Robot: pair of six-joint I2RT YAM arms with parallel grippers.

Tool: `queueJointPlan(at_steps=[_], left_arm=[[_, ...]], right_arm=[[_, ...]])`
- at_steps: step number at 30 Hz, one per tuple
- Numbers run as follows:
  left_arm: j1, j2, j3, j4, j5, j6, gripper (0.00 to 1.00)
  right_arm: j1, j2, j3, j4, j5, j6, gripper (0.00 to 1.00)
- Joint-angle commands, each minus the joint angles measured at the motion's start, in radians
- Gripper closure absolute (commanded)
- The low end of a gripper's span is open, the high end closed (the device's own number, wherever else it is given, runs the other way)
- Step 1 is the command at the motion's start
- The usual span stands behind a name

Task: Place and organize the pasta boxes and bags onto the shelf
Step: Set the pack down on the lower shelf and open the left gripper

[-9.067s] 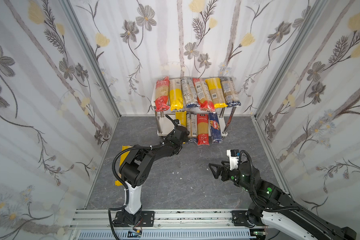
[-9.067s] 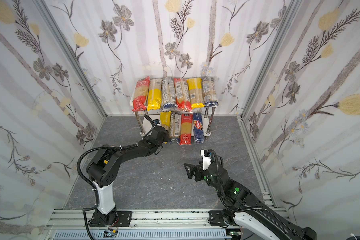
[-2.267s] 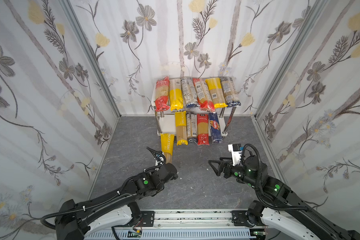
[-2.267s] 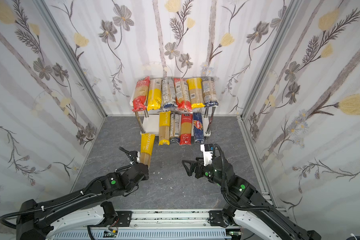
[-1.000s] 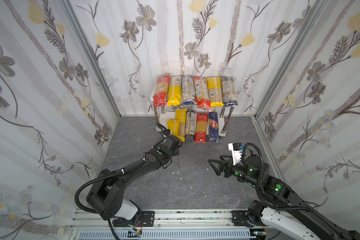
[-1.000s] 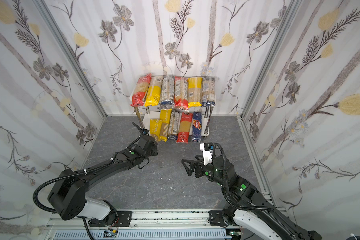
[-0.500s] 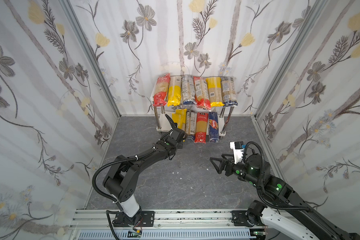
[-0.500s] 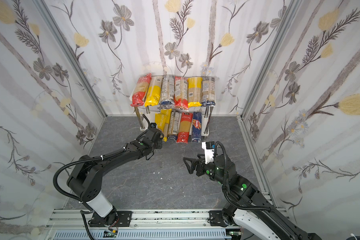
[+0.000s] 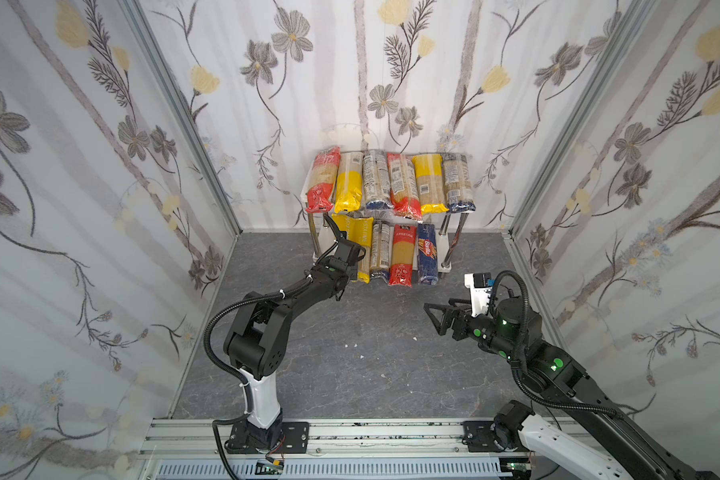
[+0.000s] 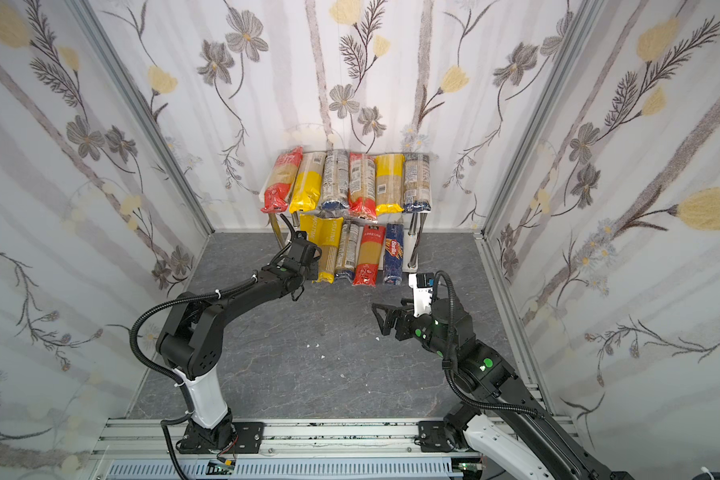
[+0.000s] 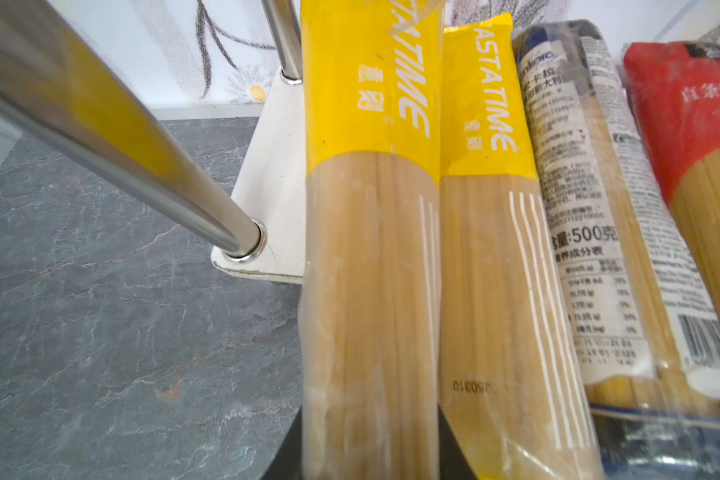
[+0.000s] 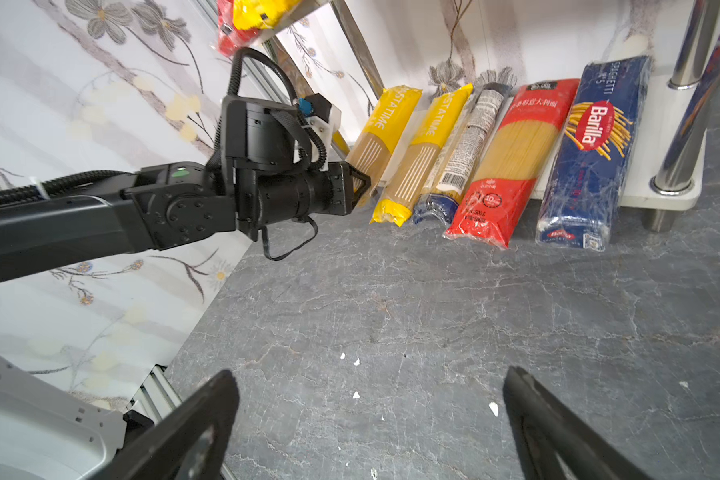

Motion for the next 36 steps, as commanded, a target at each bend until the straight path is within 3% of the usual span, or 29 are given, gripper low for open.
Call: queueJointPlan(at_steps=[1, 10, 11, 12, 13, 14, 15, 24, 36], left_arm=[[0.013, 0.027, 0.04, 0.13, -0.039, 0.025, 1.0], [0.043, 0.088, 0.072, 0.128, -0.076, 0.041, 0.99], [0.047, 0.091, 0.072, 0.127, -0.077, 0.039, 0.93], [0.049, 0.092, 0.069, 0.127, -0.079, 0.038, 0.67], [0.052, 0.093, 0.064, 0.127, -0.079, 0.036, 0.27], [0.053, 0.094, 0.061, 0.127, -0.087, 0.033, 0.08], [0.054, 0.089, 0.054, 0.128, -0.089, 0.032, 0.0], [0.047, -0.018, -0.047, 0.127, -0.021, -0.017, 0.0], [-0.035, -0.428, -0.437, 0.124, -0.021, -0.067, 0.0]], right_arm=[[-0.019, 0.019, 0.017, 0.017, -0.032, -0.028, 0.0], [-0.057, 0.035, 0.026, 0.018, -0.054, -0.036, 0.0], [-0.06, 0.037, 0.025, 0.018, -0.055, -0.036, 0.0], [-0.063, 0.038, 0.024, 0.018, -0.056, -0.035, 0.0], [-0.064, 0.04, 0.026, 0.018, -0.058, -0.036, 0.0], [-0.067, 0.041, 0.027, 0.018, -0.06, -0.036, 0.0], [-0.067, 0.043, 0.03, 0.016, -0.061, -0.036, 0.0], [-0.071, 0.057, 0.062, 0.005, -0.075, -0.033, 0.0], [-0.074, 0.087, 0.085, -0.095, 0.056, -0.074, 0.0]])
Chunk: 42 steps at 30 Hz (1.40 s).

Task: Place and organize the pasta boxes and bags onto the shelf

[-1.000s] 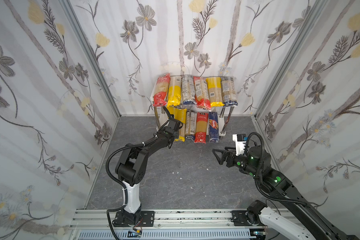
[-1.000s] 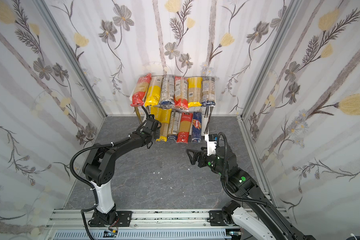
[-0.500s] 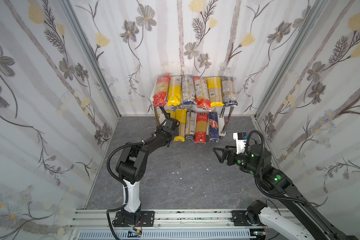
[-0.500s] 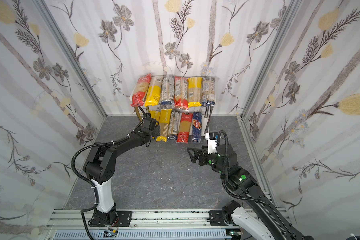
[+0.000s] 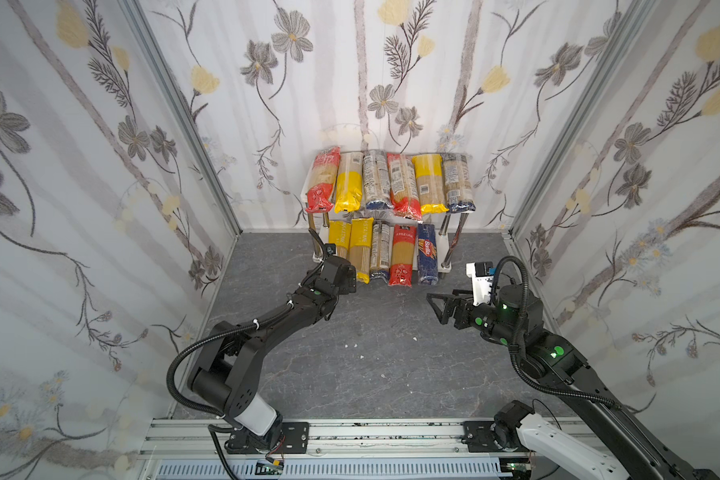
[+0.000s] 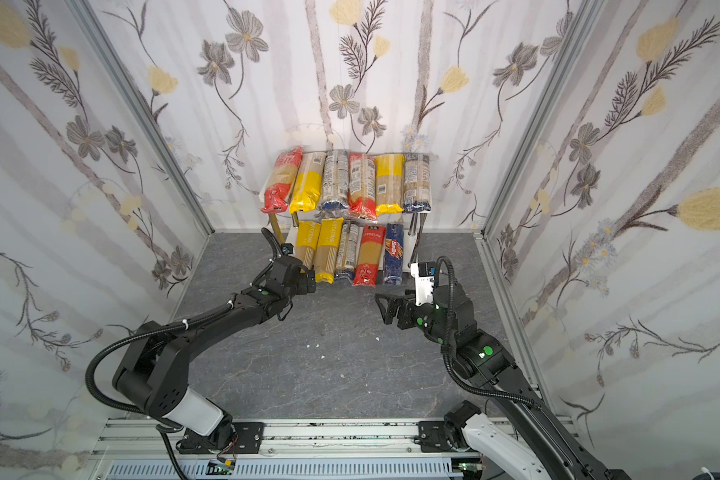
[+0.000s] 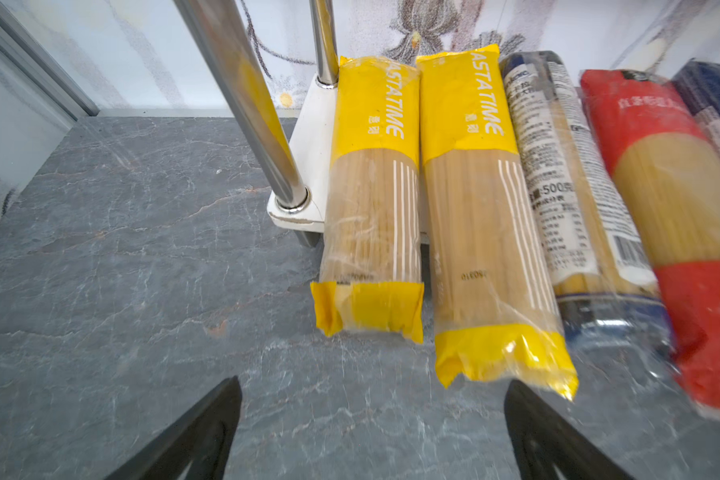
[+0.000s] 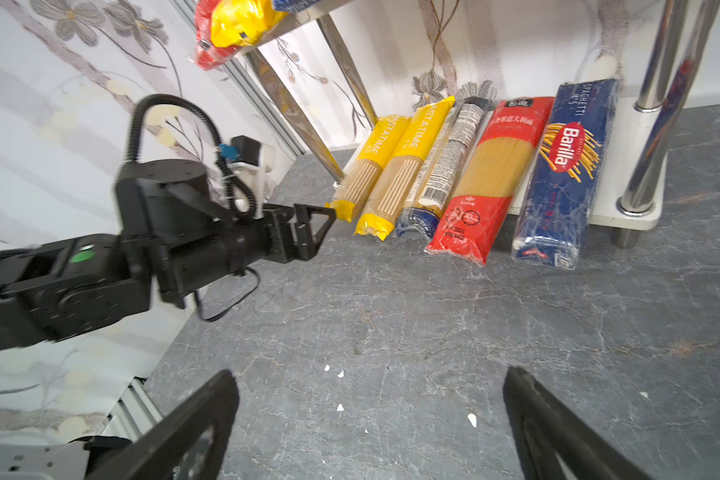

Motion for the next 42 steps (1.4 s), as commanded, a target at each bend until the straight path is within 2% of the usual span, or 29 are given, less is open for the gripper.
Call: queueJointPlan(at_steps=[1, 5, 9, 13, 18, 22, 26, 29, 33, 37, 42], left_arm=[[-0.006, -0.109, -0.086, 0.014, -0.012, -0.033, 0.0], [-0.012, -0.289, -0.216, 0.027, -0.064, -0.076, 0.0], [-0.018, -0.436, -0.355, 0.121, -0.105, -0.05, 0.0], [-0.021, -0.537, -0.498, 0.273, -0.145, -0.007, 0.0], [-0.02, -0.618, -0.617, 0.402, -0.111, 0.039, 0.0], [-0.021, -0.62, -0.638, 0.417, -0.171, 0.121, 0.0], [-0.017, -0.626, -0.702, 0.529, -0.153, 0.163, 0.0], [-0.003, -0.641, -0.727, 0.577, -0.161, 0.196, 0.0], [0.053, -0.649, -0.764, 0.677, -0.167, 0.21, 0.0], [0.146, -0.592, -0.788, 0.802, -0.103, 0.227, 0.0], [0.237, -0.433, -0.794, 0.913, -0.039, 0.225, 0.0]], right_arm=[[-0.002, 0.009, -0.003, -0.035, 0.087, -0.025, 0.0], [-0.004, -0.012, -0.051, -0.04, 0.198, -0.043, 0.0], [-0.007, -0.037, -0.096, -0.042, 0.316, -0.072, 0.0], [-0.01, -0.065, -0.153, -0.04, 0.421, -0.062, 0.0], [-0.01, -0.138, -0.242, -0.008, 0.508, -0.054, 0.0], [-0.011, -0.234, -0.352, 0.081, 0.544, -0.116, 0.0], [-0.013, -0.298, -0.436, 0.169, 0.667, -0.132, 0.0], [-0.025, -0.328, -0.51, 0.294, 0.727, -0.187, 0.0], [-0.061, -0.324, -0.581, 0.471, 0.741, -0.277, 0.0], [-0.131, -0.316, -0.675, 0.636, 0.746, -0.297, 0.0], [-0.289, -0.289, -0.711, 0.759, 0.622, -0.29, 0.0]])
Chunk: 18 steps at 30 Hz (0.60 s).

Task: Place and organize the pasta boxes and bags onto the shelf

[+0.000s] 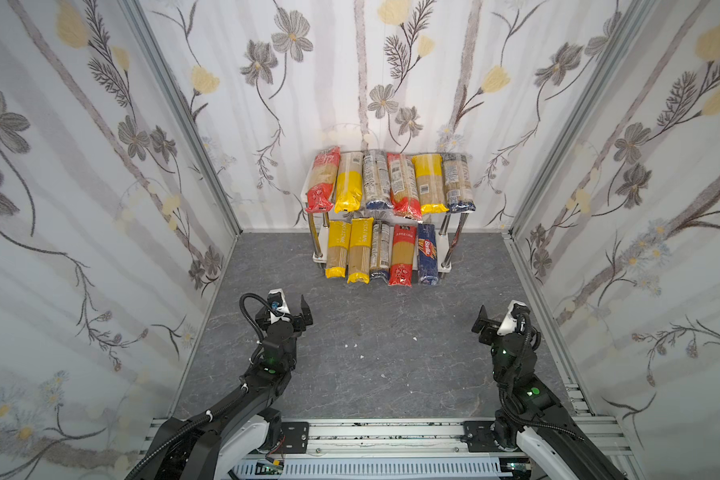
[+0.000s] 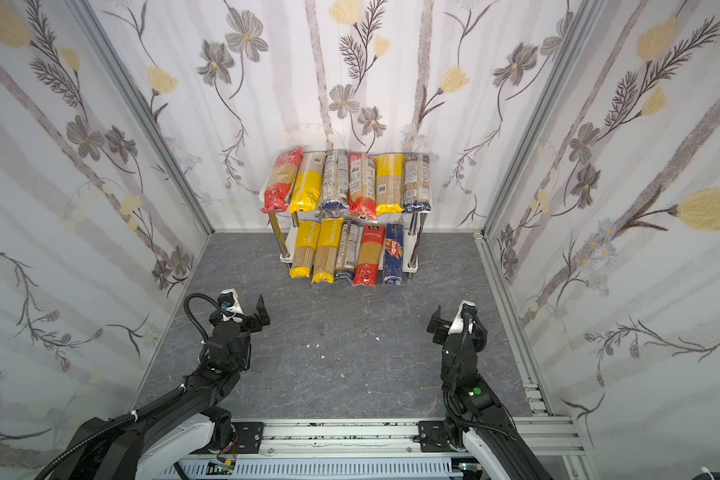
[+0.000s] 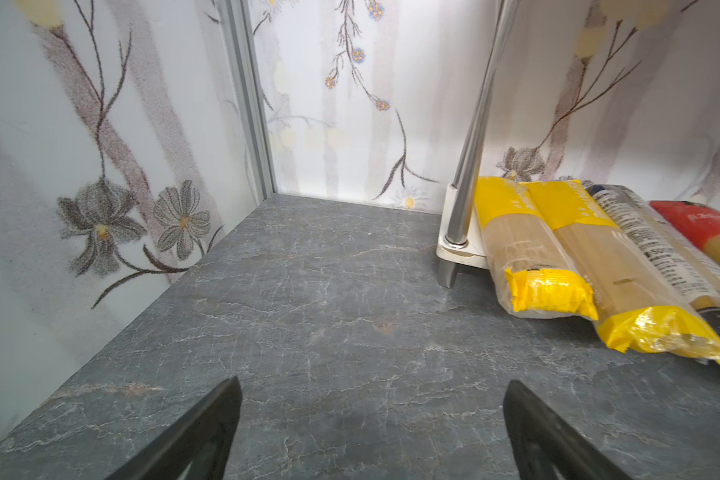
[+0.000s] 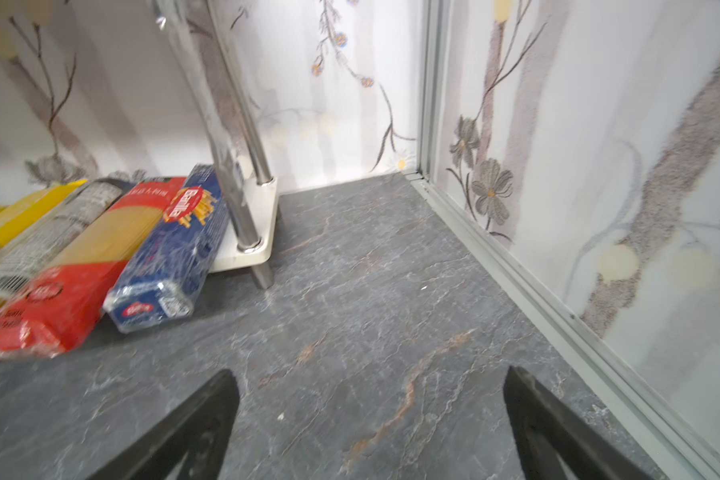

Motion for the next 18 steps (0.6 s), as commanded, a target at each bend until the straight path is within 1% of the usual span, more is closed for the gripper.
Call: queueJointPlan(at_steps=[1, 4, 9, 12, 14, 16, 18], left_arm=[[0.032, 0.089, -0.003, 0.154, 0.048, 0.013, 0.0], [0.045, 0.177, 0.016, 0.195, 0.042, 0.021, 0.0], [0.082, 0.282, 0.032, 0.301, 0.031, 0.032, 0.0], [0.102, 0.33, 0.053, 0.334, 0.023, 0.049, 0.0], [0.116, 0.36, 0.065, 0.36, 0.017, 0.064, 0.0], [0.127, 0.393, 0.075, 0.403, 0.019, 0.082, 0.0], [0.14, 0.427, 0.067, 0.472, 0.02, 0.082, 0.0]], right_arm=[[-0.077, 0.036, -0.023, 0.201, -0.091, -0.019, 0.0], [-0.165, 0.118, -0.041, 0.292, -0.165, -0.013, 0.0], [-0.301, 0.296, -0.074, 0.51, -0.3, 0.016, 0.0], [-0.338, 0.419, -0.07, 0.638, -0.326, 0.012, 0.0], [-0.356, 0.475, -0.048, 0.686, -0.375, -0.002, 0.0], [-0.364, 0.544, -0.044, 0.791, -0.399, -0.001, 0.0], [-0.37, 0.613, -0.012, 0.835, -0.427, -0.01, 0.0]])
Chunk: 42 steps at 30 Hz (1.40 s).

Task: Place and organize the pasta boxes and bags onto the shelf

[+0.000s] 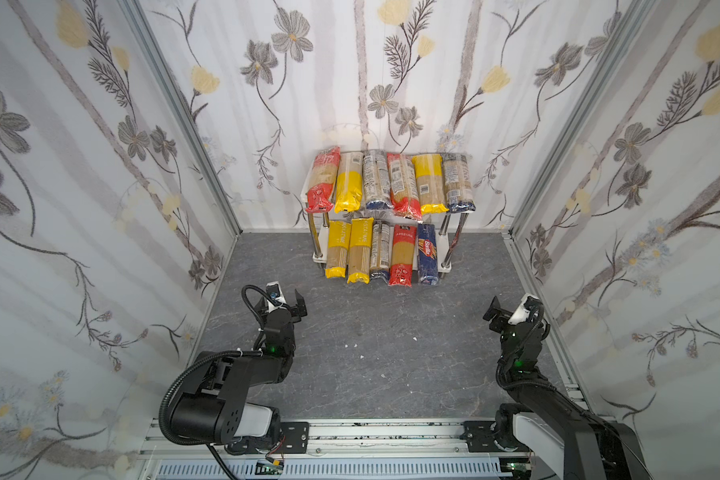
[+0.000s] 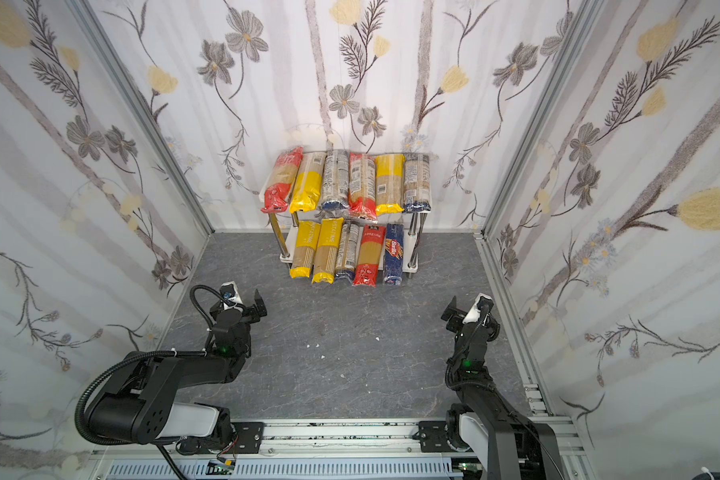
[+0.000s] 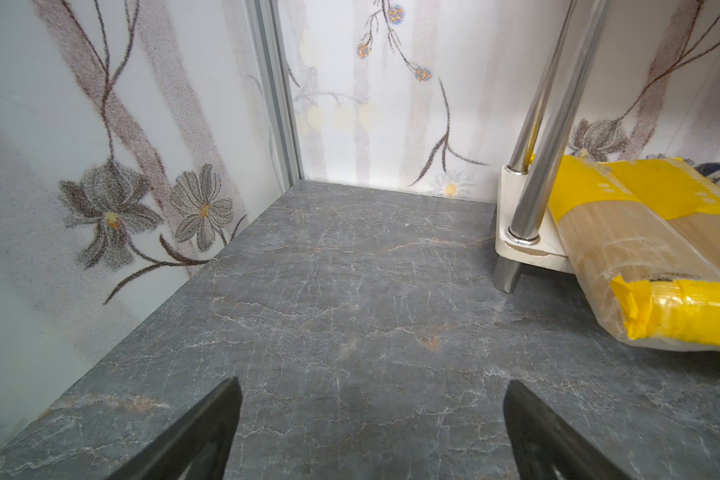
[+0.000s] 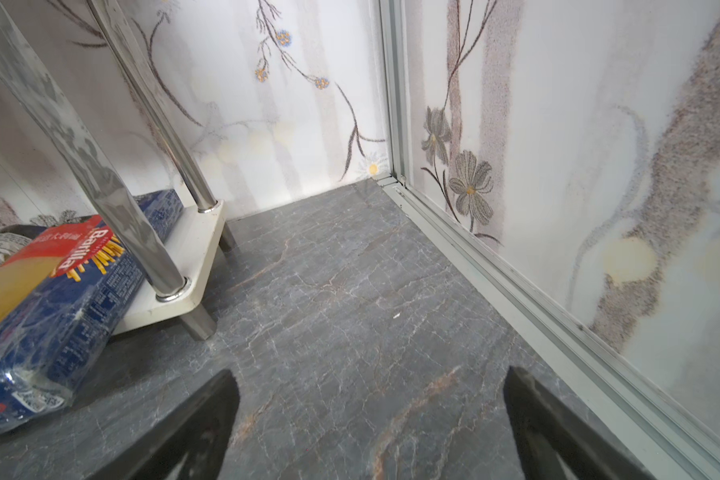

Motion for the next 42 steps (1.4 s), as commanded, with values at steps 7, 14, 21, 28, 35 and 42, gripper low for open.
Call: queueJointPlan(at_steps=[7, 14, 21, 28, 35, 42], left_arm=[[0.076, 0.115, -0.023, 0.272, 0.161, -0.003, 0.0], [0.145, 0.165, 0.007, 0.241, 0.32, -0.037, 0.0], [0.15, 0.163, 0.009, 0.23, 0.329, -0.043, 0.0], [0.154, 0.164, 0.008, 0.231, 0.316, -0.054, 0.0], [0.155, 0.163, 0.009, 0.23, 0.316, -0.054, 0.0], [0.155, 0.164, 0.008, 0.231, 0.316, -0.054, 0.0]], right_arm=[[-0.001, 0.269, 0.029, 0.467, -0.212, -0.109, 0.0], [0.032, 0.319, 0.067, 0.453, -0.318, -0.193, 0.0], [0.031, 0.314, 0.078, 0.425, -0.288, -0.181, 0.0], [0.031, 0.312, 0.074, 0.43, -0.289, -0.182, 0.0], [0.031, 0.314, 0.074, 0.43, -0.288, -0.181, 0.0], [0.031, 0.314, 0.074, 0.43, -0.288, -0.181, 0.0]])
